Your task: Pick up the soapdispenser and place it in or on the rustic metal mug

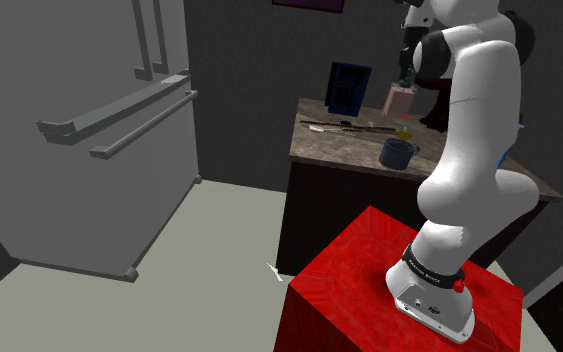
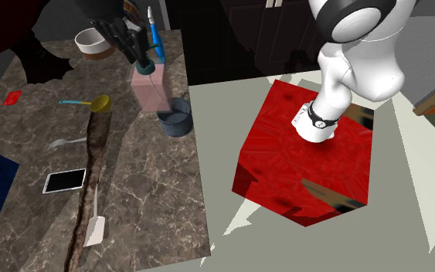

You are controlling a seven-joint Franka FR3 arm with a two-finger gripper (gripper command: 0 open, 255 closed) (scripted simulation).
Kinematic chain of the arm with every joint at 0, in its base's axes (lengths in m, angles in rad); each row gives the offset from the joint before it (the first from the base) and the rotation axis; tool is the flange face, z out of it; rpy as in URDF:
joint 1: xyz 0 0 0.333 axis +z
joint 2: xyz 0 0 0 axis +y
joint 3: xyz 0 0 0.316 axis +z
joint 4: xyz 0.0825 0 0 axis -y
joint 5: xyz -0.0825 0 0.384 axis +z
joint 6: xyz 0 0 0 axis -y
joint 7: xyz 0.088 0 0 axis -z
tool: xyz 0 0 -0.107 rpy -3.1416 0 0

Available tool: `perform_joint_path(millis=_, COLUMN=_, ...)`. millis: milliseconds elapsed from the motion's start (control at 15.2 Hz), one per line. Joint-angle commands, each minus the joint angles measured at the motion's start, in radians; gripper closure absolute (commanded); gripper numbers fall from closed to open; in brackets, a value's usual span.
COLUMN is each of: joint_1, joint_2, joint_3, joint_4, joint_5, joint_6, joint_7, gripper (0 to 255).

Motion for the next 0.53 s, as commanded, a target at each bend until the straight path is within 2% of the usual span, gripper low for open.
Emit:
perform_joint_path(millis=0, joint_1=-0.039, joint_2=-0.001, joint_3=-0.010, joint_4=0.023, joint_5=-0.001, joint_6=-0.022, joint_7=-0.046, gripper=255)
perform_joint_path(millis=330, joint_1=-0.132, joint_2=-0.001, joint_3=-0.034, joint_4=0.081, joint_5=-0.003, joint_6=-0.075, joint_7=-0.150, gripper=255)
perform_joint_path(millis=462, joint_1=-0.105, joint_2=-0.032, joint_3=-0.038, joint_4=0.000, joint_5=-0.020, joint_6=-0.026, joint_7=-0.147, gripper=255)
